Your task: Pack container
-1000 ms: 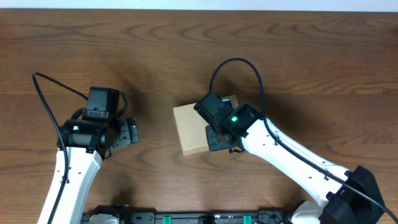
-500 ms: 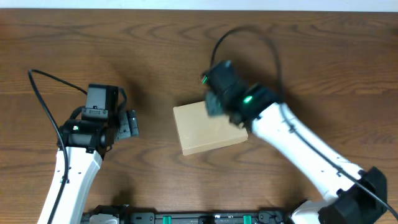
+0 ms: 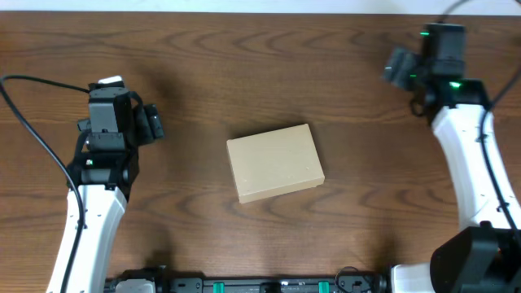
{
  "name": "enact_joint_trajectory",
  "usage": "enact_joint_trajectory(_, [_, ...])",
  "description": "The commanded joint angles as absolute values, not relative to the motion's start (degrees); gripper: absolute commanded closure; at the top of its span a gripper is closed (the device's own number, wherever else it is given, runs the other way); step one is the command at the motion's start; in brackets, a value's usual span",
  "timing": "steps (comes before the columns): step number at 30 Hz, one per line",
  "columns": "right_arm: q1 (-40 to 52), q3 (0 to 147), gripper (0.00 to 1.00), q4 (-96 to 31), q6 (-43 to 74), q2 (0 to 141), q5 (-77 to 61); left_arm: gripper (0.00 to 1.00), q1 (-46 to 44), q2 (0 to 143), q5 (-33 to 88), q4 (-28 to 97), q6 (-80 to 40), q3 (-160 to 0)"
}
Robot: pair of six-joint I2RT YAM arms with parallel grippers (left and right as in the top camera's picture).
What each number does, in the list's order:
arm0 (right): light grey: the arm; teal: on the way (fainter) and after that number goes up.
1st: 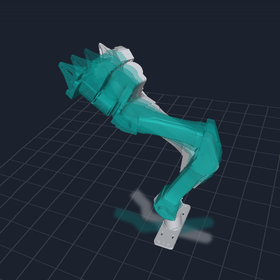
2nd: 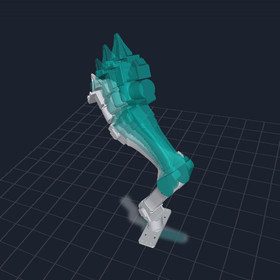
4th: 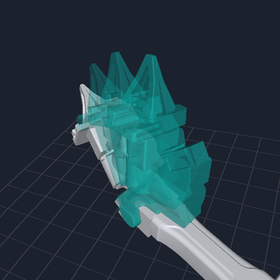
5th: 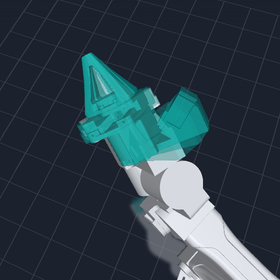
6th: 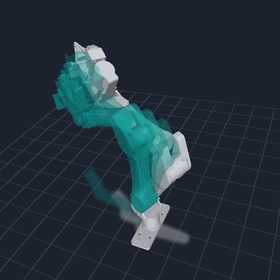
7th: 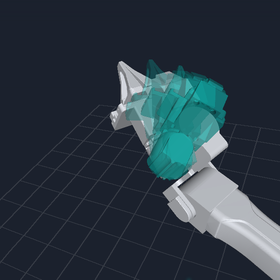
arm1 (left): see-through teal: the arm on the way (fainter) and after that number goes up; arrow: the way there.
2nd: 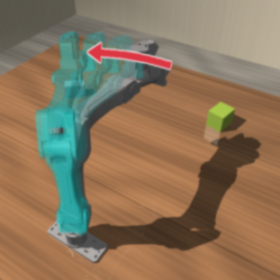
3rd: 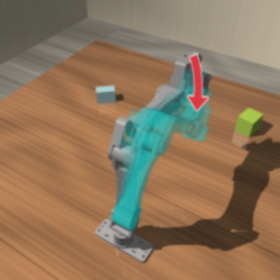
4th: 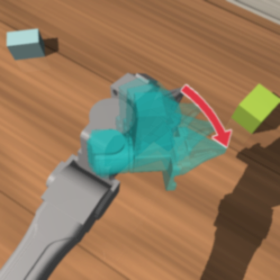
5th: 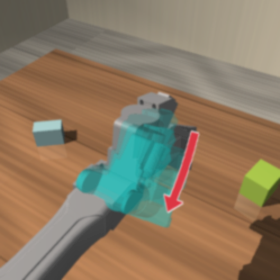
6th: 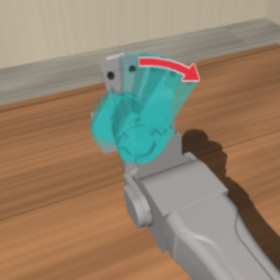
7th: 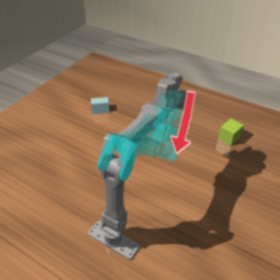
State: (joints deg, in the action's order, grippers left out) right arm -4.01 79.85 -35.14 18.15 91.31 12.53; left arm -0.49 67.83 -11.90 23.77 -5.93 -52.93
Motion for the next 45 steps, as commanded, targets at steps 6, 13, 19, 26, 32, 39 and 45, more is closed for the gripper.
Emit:
enact_joint_trajectory(6, [-7.8,58.9,0.01,-23.8,17.1,74.3,8.8,0.02,-0.4,54.2,-4.6,21.3,-7.7,-40.7])
enact_joint_trajectory(13, [-6.0,39.0,0.01,-18.9,13.1,53.8,8.1,0.03,-0.4,35.8,2.8,21.6,-9.1,-33.4])
enact_joint_trajectory(19, [-3.5,27.5,0.01,-25.5,15.4,38.3,8.1,0.05,-0.4,25.2,4.6,27.0,-13.5,-31.1])
enact_joint_trajectory(26, [-2.6,23.8,0.01,-35.0,15.4,28.0,8.8,0.00,-0.4,20.7,4.6,35.4,-9.2,-31.1])
enact_joint_trajectory(32, [-2.5,23.6,0.01,-36.9,15.4,27.7,8.8,0.07,-0.4,20.7,3.0,34.2,-8.9,-31.1])
enact_joint_trajectory(39, [-2.6,23.6,0.01,-37.1,15.4,27.7,8.8,0.05,-0.4,20.8,-3.1,36.0,-9.6,-31.1])
enact_joint_trajectory(45, [-2.6,23.6,0.01,-37.1,15.4,27.7,8.8,0.05,-0.4,20.8,-3.2,36.2,-9.6,-31.1])
